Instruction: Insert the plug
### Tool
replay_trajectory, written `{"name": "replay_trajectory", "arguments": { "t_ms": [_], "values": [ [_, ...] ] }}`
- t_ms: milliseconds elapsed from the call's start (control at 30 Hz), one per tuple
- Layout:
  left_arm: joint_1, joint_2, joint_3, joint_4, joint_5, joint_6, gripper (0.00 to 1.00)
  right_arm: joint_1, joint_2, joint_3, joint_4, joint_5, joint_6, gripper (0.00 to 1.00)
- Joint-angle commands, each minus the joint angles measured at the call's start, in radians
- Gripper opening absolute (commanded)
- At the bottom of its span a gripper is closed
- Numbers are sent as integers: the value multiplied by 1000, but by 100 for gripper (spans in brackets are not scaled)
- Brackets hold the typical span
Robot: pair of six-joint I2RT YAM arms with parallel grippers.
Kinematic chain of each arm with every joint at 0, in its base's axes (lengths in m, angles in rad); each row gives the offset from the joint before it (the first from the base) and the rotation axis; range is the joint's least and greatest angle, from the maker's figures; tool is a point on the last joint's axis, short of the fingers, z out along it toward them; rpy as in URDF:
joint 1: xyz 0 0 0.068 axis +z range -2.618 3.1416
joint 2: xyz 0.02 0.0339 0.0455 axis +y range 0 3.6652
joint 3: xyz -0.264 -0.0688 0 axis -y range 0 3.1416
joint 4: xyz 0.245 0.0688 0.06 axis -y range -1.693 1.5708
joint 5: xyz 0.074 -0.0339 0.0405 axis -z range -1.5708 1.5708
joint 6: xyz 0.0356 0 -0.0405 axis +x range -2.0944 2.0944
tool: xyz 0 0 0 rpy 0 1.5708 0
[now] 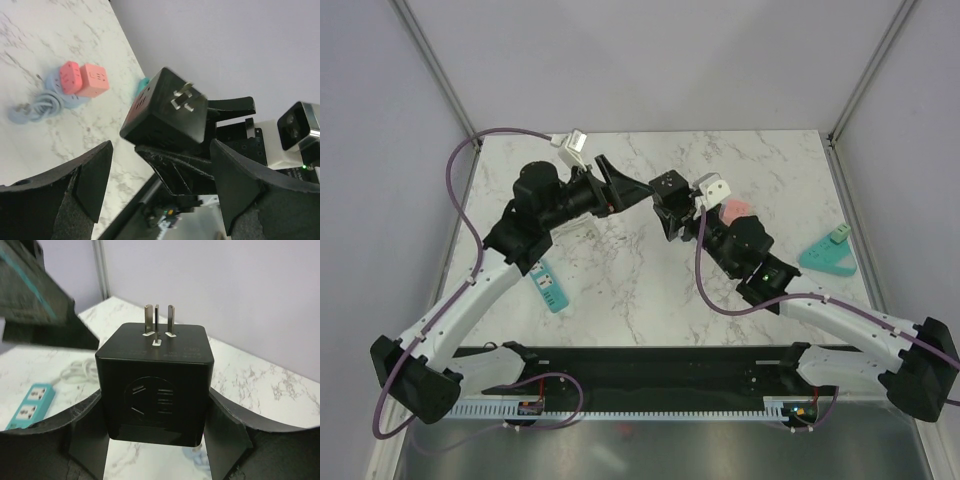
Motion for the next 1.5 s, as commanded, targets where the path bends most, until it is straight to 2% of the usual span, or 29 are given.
{"name": "replay_trajectory", "arguments": {
  "t_ms": [0, 133, 233, 400, 867, 1133, 1233, 1333, 1367, 1400, 1467],
  "values": [
    [3, -38, 87, -192, 26, 351, 85, -2, -64, 46, -246, -98, 10, 0],
    [2, -27, 142, -241, 100, 436, 86, 0, -79, 57, -352, -155, 30, 0],
    [2, 39, 212, -334, 135, 479, 86, -2, -97, 55, -342, -170, 50, 0],
    [-4, 59, 205, -344, 226, 496, 87, 0, -85, 79, -339, -181, 63, 0],
    [-52, 128, 171, -362, 209, 508, 88, -2, -76, 69, -323, -232, 99, 0],
    [-53, 165, 165, -365, 152, 513, 83, -2, -91, 53, -326, -241, 105, 0],
    [-52, 186, 168, -365, 177, 513, 73, -2, -91, 48, -322, -241, 109, 0],
    [-52, 209, 172, -364, 210, 491, 44, -2, -87, 59, -334, -250, 111, 3],
    [-52, 214, 172, -353, 226, 481, 28, -2, -82, 62, -343, -250, 114, 9],
    [-52, 218, 168, -335, 253, 444, 20, -2, -82, 62, -349, -244, 119, 25],
    [-35, 214, 124, -272, 296, 367, 2, -2, -96, 49, -345, -223, 132, 44]
  ]
}}
